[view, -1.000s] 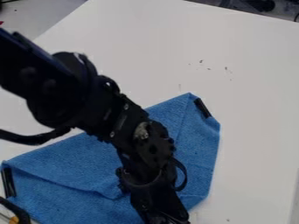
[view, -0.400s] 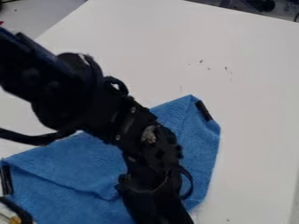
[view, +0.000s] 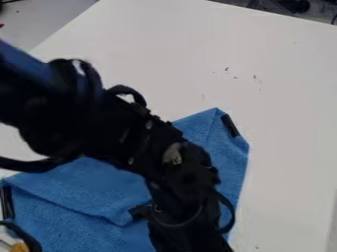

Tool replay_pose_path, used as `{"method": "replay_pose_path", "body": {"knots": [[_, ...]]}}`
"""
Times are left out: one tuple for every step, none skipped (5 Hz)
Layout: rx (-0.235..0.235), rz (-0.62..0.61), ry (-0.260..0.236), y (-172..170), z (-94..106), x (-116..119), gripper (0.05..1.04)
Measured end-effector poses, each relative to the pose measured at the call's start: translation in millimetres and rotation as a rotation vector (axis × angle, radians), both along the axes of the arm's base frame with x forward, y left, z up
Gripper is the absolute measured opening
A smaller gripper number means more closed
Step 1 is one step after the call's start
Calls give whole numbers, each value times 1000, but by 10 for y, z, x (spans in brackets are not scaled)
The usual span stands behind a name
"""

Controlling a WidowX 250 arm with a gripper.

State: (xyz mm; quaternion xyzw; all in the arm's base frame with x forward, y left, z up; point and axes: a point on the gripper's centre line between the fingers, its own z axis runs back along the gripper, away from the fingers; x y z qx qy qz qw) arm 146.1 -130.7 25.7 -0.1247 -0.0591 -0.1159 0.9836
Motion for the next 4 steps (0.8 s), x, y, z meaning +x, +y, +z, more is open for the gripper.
{"method": "replay_pose_path", "body": {"knots": [[-62,25,7,-74,19,-22,1001],[11,-23,-15,-23,30,-19,1001],[112,-71,-34,50,95,90,1001],[150,-75,-28,113,70,136,1001]]}}
